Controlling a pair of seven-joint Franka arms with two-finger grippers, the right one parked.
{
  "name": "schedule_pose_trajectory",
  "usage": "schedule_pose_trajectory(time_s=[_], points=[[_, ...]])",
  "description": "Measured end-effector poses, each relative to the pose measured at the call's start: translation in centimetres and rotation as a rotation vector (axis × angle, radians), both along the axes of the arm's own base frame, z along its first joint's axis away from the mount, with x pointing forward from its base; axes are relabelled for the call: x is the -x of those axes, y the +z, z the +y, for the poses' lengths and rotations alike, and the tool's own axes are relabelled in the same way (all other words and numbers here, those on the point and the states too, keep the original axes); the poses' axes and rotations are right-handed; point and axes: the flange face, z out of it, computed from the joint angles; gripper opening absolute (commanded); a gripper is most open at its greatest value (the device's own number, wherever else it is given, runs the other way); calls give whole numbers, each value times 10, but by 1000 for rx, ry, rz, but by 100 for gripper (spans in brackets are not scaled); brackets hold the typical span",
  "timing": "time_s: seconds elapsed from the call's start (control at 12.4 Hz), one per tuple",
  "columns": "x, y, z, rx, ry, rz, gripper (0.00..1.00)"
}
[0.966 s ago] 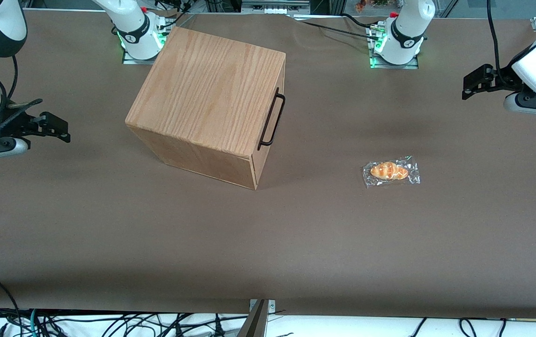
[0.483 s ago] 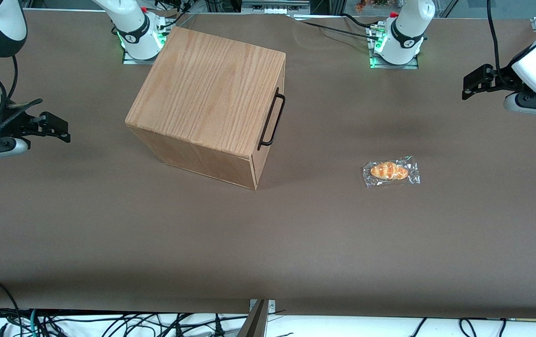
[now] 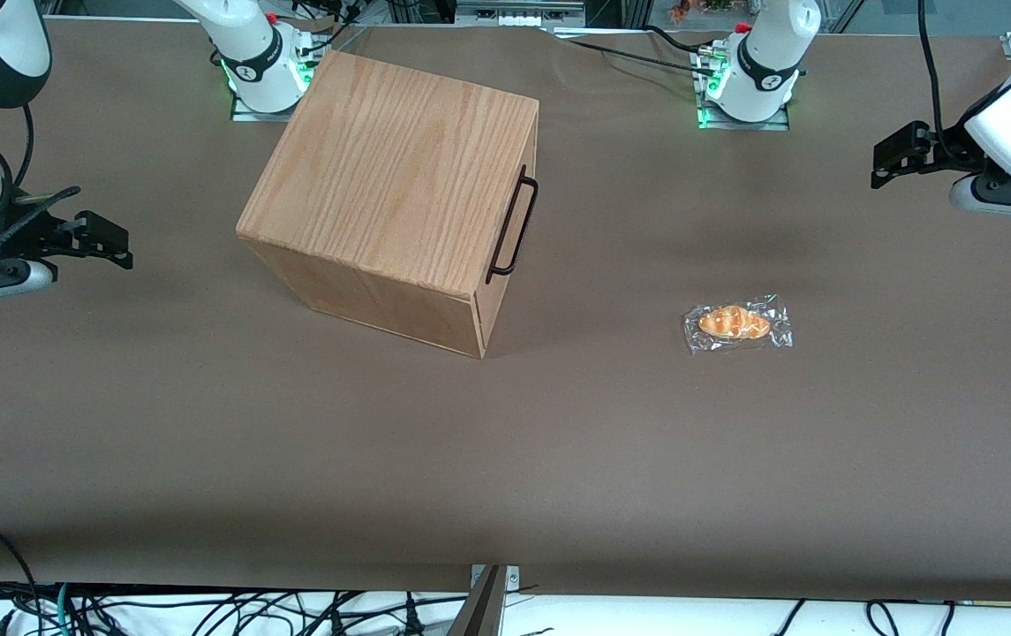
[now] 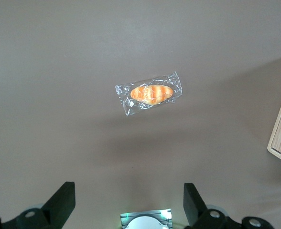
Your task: Open top drawer with left arm
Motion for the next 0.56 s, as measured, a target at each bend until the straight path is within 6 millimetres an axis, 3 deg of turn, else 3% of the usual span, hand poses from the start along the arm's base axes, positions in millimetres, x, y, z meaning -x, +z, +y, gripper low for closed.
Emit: schedule_pose_trajectory(time_s=[0.56], points=[[-7,-13,-5,0,-9,22,100]])
